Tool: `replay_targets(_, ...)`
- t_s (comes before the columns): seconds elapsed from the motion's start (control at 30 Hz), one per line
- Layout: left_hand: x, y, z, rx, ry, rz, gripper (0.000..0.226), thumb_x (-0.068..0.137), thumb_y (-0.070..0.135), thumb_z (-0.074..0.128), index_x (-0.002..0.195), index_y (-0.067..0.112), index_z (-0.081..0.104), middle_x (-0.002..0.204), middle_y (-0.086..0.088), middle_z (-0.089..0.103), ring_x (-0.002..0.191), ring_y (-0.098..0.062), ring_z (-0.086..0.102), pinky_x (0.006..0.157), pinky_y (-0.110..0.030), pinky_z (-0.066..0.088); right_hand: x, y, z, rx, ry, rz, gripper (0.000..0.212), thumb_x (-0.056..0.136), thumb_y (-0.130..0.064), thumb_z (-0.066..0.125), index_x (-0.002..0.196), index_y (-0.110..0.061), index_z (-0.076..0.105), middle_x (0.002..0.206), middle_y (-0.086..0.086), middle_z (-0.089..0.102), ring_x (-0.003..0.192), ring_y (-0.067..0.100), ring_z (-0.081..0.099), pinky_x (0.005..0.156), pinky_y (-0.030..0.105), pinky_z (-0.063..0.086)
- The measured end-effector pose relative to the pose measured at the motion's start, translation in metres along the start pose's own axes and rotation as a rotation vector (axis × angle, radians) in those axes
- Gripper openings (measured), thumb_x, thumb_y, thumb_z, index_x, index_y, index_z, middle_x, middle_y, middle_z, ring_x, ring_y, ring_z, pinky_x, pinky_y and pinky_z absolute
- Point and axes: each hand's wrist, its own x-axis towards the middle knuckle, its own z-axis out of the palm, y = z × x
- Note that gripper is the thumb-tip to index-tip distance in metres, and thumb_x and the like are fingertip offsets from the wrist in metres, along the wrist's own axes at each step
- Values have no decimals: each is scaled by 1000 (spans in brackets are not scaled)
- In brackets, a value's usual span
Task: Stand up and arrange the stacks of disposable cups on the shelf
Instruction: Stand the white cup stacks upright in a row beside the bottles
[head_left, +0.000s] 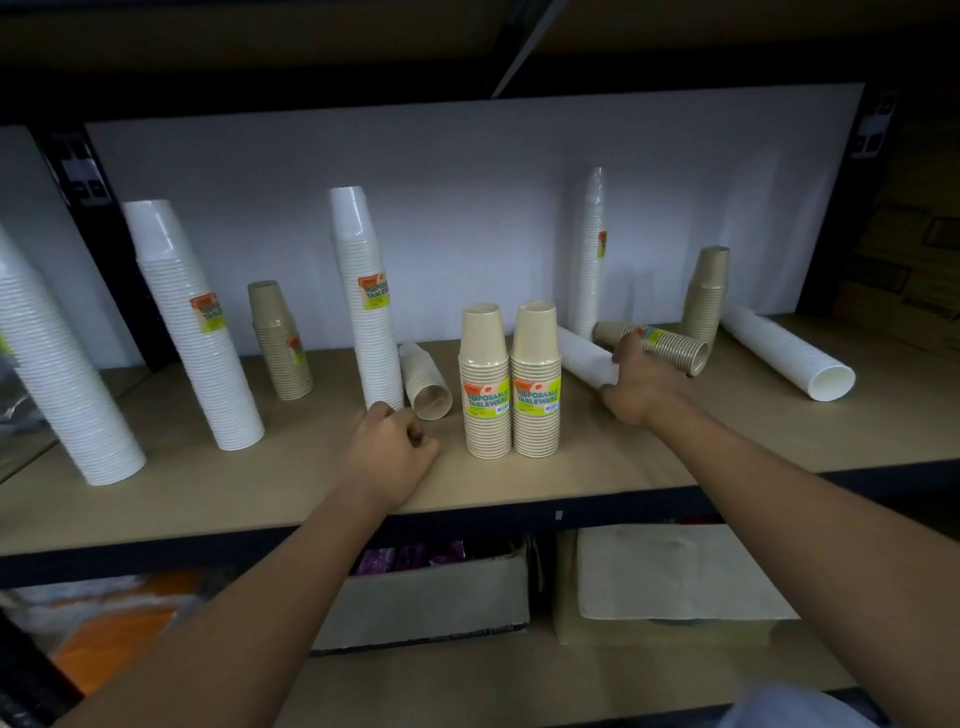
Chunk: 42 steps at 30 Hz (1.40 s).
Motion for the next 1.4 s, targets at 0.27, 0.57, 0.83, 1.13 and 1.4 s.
replay_targets(0.27,-14,3,-23,-27,75,-13,13,80,23,68,77,10,69,86,-10,58,89,-32,56,73,-30,39,-32,-5,-52,258,65,66,42,90,-29,59,123,-13,40,113,11,56,102,35,59,87,45,51)
replay_targets(0.57,-37,0,-84,49,182,26,23,82,37,67,83,14,72,90,-8,61,89,-29,58,74,-37,49,-80,-59,-121,545,271,31,39,82,-37,62,110,-20,42,93,-3,50,90,36,67,84,45,54)
replay_targets(0.83,-65,-23,-134,106,241,-5,22,84,36,62,88,16,72,97,-7,62,93,-30,57,77,-39,50,-135,-117,-124,683,285,10,37,85,-36,62,109,-18,41,86,-3,52,91,32,60,84,45,52)
replay_targets(1.13,-96,-75,-170,167,271,-106,24,85,36,60,89,15,72,96,-6,60,91,-27,56,76,-40,50,-180,-202,-70,963,129,-75,43,88,-35,60,124,-24,41,101,-2,56,82,18,61,69,42,57)
replay_targets(1.4,-112,-132,-183,228,294,-169,20,82,32,61,83,14,70,89,-7,63,88,-28,57,71,-38,49,-190,-260,-14,1150,-126,-137,60,92,-35,66,143,-28,36,126,-1,54,92,5,57,69,23,53)
